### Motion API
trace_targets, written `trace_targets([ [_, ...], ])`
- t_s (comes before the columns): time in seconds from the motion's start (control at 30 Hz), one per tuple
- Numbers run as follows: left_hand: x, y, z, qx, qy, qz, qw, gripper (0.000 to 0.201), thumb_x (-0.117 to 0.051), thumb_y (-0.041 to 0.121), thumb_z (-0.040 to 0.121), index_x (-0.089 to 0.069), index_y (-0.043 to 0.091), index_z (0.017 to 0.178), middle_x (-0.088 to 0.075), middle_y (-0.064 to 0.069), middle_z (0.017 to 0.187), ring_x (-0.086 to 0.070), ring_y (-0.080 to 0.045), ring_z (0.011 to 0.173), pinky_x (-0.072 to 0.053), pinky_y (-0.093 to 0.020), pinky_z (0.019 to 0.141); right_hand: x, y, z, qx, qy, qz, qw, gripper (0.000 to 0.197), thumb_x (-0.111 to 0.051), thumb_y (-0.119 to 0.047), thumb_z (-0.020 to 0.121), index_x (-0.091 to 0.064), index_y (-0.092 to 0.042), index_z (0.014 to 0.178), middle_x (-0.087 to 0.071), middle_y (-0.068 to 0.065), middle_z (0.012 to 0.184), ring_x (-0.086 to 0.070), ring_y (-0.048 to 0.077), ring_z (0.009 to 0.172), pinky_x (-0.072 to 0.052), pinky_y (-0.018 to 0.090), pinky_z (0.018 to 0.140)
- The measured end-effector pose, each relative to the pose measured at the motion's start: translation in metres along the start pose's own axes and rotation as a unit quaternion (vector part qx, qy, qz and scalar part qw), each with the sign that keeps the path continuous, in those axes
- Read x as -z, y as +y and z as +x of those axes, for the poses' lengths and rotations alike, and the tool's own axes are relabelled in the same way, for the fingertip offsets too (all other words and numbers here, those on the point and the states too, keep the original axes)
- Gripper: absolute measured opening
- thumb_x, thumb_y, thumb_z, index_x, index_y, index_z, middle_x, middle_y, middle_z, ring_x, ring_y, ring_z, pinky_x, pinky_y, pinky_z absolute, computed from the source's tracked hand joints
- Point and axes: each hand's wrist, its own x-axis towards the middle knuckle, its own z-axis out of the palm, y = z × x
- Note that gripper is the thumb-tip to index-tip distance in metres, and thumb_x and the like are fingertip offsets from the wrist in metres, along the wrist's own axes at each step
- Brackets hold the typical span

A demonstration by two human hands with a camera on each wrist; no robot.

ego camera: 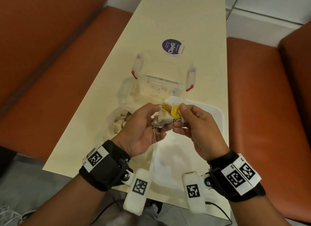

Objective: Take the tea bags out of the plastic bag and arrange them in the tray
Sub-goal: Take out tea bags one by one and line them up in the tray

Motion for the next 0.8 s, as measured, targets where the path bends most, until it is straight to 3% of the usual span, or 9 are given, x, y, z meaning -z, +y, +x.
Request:
trace_targets([
  [0.07,-0.006,-0.007,0.003,-0.015,0.009,0.053,0.998,0.023,-0.065,0.041,0.09,-0.067,0.019,0.097,-0.068,0.001,0.081,-0.063,-0.009,0.067,-0.045,-0.017,0.046,0.007,0.0,-0.003,-0.005,-0.003,0.008,1.0,0.033,-0.056,-0.034,0.097,-0.07,-0.006,0.104,-0.071,0.004,0.082,-0.065,0.011,0.065,-0.059,0.023,0.064],
  [0.17,-0.013,-0.016,0.008,-0.053,0.037,0.101,0.993,0.015,-0.067,0.039,0.09,-0.065,0.025,0.096,-0.066,0.007,0.077,-0.061,-0.006,0.062,-0.041,-0.016,0.046,0.017,-0.002,-0.007,-0.012,-0.024,0.015,1.0,0.046,-0.063,-0.046,0.083,-0.071,-0.009,0.109,-0.072,0.004,0.091,-0.066,0.011,0.07,-0.059,0.025,0.069],
  [0.23,-0.015,-0.02,0.008,-0.059,0.049,0.106,0.991,0.013,-0.067,0.039,0.091,-0.065,0.027,0.091,-0.066,0.008,0.073,-0.06,-0.005,0.059,-0.04,-0.016,0.045,0.021,-0.002,-0.008,-0.016,-0.033,0.008,0.999,0.047,-0.073,-0.04,0.075,-0.068,-0.011,0.112,-0.072,0.005,0.092,-0.068,0.013,0.074,-0.059,0.027,0.073],
  [0.33,-0.011,-0.024,0.01,-0.064,0.055,0.108,0.991,0.014,-0.065,0.042,0.091,-0.066,0.028,0.088,-0.065,0.008,0.076,-0.057,-0.005,0.057,-0.039,-0.017,0.045,0.024,0.002,-0.007,-0.028,-0.025,-0.007,0.999,0.028,-0.074,-0.022,0.083,-0.065,-0.013,0.108,-0.074,0.004,0.088,-0.071,0.016,0.076,-0.061,0.03,0.073],
  [0.43,-0.001,-0.019,0.007,-0.084,0.057,0.095,0.99,0.021,-0.061,0.045,0.092,-0.073,0.029,0.09,-0.062,0.007,0.074,-0.051,-0.004,0.055,-0.038,-0.018,0.046,0.025,0.006,-0.005,-0.043,0.002,0.007,0.999,0.012,-0.065,-0.021,0.094,-0.066,-0.015,0.103,-0.076,0.005,0.095,-0.072,0.015,0.083,-0.059,0.03,0.076],
  [0.57,0.017,-0.001,0.001,-0.109,0.058,0.086,0.989,0.034,-0.069,0.055,0.078,-0.07,0.023,0.087,-0.055,0.006,0.071,-0.044,-0.004,0.052,-0.036,-0.017,0.043,0.025,0.007,-0.002,-0.046,0.031,0.063,0.996,0.011,-0.063,-0.027,0.094,-0.07,-0.021,0.099,-0.075,-0.004,0.097,-0.068,0.011,0.09,-0.055,0.03,0.083],
  [0.67,0.019,0.001,0.0,-0.142,0.063,0.154,0.976,0.044,-0.079,0.052,0.062,-0.069,0.02,0.09,-0.053,0.005,0.071,-0.043,-0.006,0.053,-0.034,-0.02,0.043,0.016,0.009,-0.001,-0.046,0.049,0.072,0.995,0.011,-0.067,-0.031,0.091,-0.073,-0.025,0.097,-0.069,-0.008,0.093,-0.057,0.009,0.082,-0.046,0.027,0.077],
  [0.8,0.006,-0.013,0.004,-0.171,0.048,0.243,0.954,0.031,-0.083,0.036,0.071,-0.074,0.024,0.099,-0.055,0.009,0.066,-0.043,-0.006,0.053,-0.037,-0.023,0.048,0.001,0.013,-0.001,-0.051,0.04,0.099,0.993,0.018,-0.066,-0.033,0.091,-0.069,-0.023,0.106,-0.069,-0.006,0.095,-0.057,0.009,0.081,-0.044,0.026,0.074],
])
